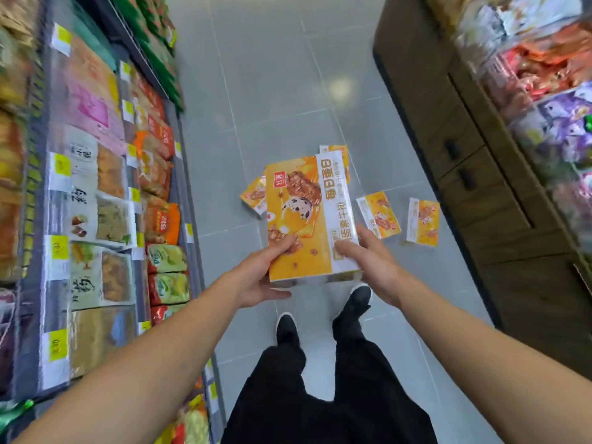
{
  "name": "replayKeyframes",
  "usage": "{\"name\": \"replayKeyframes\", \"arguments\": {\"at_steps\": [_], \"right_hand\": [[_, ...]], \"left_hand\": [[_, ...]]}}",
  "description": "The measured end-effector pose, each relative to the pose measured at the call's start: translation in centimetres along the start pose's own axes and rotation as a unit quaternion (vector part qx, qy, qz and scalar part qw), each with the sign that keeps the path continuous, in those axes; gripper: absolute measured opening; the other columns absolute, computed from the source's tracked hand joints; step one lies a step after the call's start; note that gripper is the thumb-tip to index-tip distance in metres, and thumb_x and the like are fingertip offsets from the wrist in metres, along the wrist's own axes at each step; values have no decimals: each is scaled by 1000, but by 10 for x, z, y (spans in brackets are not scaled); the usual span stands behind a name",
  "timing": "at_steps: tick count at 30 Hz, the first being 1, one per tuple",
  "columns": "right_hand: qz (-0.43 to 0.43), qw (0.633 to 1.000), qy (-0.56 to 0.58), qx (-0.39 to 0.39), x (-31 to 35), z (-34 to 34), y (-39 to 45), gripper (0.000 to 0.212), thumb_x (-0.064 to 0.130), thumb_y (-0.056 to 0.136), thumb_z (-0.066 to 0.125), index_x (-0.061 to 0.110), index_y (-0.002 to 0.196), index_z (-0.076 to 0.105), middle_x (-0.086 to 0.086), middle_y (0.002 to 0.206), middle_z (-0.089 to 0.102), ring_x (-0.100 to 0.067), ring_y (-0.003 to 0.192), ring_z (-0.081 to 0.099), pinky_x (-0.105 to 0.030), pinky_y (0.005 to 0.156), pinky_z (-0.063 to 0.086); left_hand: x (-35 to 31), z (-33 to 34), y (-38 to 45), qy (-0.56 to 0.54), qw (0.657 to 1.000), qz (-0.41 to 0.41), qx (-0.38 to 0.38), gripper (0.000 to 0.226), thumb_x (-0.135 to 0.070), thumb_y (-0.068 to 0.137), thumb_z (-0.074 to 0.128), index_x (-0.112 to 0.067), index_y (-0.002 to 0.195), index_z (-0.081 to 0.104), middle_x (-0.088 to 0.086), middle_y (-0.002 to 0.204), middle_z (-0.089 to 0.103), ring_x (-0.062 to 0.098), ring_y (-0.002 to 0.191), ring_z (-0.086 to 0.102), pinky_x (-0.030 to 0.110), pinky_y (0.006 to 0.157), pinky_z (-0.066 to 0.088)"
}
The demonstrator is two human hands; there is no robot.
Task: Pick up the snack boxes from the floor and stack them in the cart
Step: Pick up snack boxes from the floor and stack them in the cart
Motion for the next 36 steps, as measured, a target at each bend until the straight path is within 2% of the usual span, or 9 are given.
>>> {"name": "replayKeyframes", "arguments": {"at_steps": [2, 6, 9, 11, 14, 20, 26, 29, 36], "right_hand": [[36, 999, 8, 23, -14, -13, -21, 49, 49, 83, 67, 41, 127, 50, 20, 126, 60, -8, 120, 55, -46, 106, 42], [18, 988, -101, -113, -59, -51, -70, 104, 55, 76, 72, 25, 155, 11, 3, 156, 32, -24, 143, 33, -45, 116, 29], [-14, 958, -165, -233, -90, -75, -130, 104, 35, 81, 77, 11, 155, 7, -11, 159, 18, -24, 148, 13, -34, 117, 15], [-31, 935, -178, -306, -124, -91, -179, 110, 50, 71, 77, 12, 154, 16, -11, 154, 26, -26, 144, 20, -36, 116, 19], [17, 900, -224, -373, -190, -115, -241, 123, 71, 55, 68, 19, 154, 17, -10, 153, 27, -31, 142, 27, -45, 116, 27], [164, 852, -254, -427, -351, -137, -405, 129, 87, 44, 42, 28, 154, 9, -8, 161, 18, -31, 147, 20, -48, 117, 25], [232, 850, -225, -416, -491, -139, -565, 128, 71, 57, 75, 26, 155, 5, -6, 162, 14, -30, 149, 16, -48, 118, 23], [247, 862, -166, -411, -535, -136, -631, 128, 60, 60, 80, 21, 156, 5, -4, 163, 14, -26, 149, 14, -43, 121, 17], [275, 844, -76, -454, -610, -162, -749, 109, 57, 52, 77, 21, 145, 34, -2, 139, 47, -25, 127, 42, -39, 109, 36]], "left_hand": [[4, 14, -6, 31, 999, 6, 22, 54, -56, 66, 74, -26, 110, 66, 0, 97, 76, 23, 88, 71, 50, 97, 50], [12, 71, -9, 224, 973, 62, 12, 68, -52, 61, 84, -22, 116, 58, -4, 96, 75, 10, 76, 71, 31, 74, 56], [27, 122, -6, 382, 912, 148, 17, 80, -50, 52, 90, -22, 119, 56, -7, 112, 69, 14, 97, 68, 26, 70, 52], [49, 171, -13, 539, 820, 184, 59, 90, -58, 45, 89, -23, 121, 55, -6, 114, 64, 17, 109, 61, 33, 84, 50], [93, 249, -31, 735, 618, 259, 102, 78, -63, 43, 85, -24, 103, 53, -4, 104, 59, 21, 101, 58, 34, 77, 47], [244, 380, -74, 831, 377, 330, 241, 89, -65, 34, 80, -27, 111, 58, 1, 108, 66, 25, 102, 58, 32, 76, 48], [410, 487, -166, 827, 157, 388, 375, 92, -55, 53, 83, -27, 133, 48, 6, 115, 57, 27, 105, 55, 35, 90, 48], [479, 531, -200, 813, 85, 398, 415, 87, -59, 58, 78, -31, 132, 43, 2, 114, 54, 23, 102, 52, 35, 87, 49], [592, 632, -248, 780, 21, 399, 481, 88, -65, 55, 74, -38, 131, 40, -8, 113, 53, 12, 98, 48, 32, 89, 48]]}}
Point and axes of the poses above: each hand's wrist, its own y-axis towards the middle knuckle, its own z-axis out of the palm, x = y × z, the point moved 1 cm from there along y, towards the middle knuckle
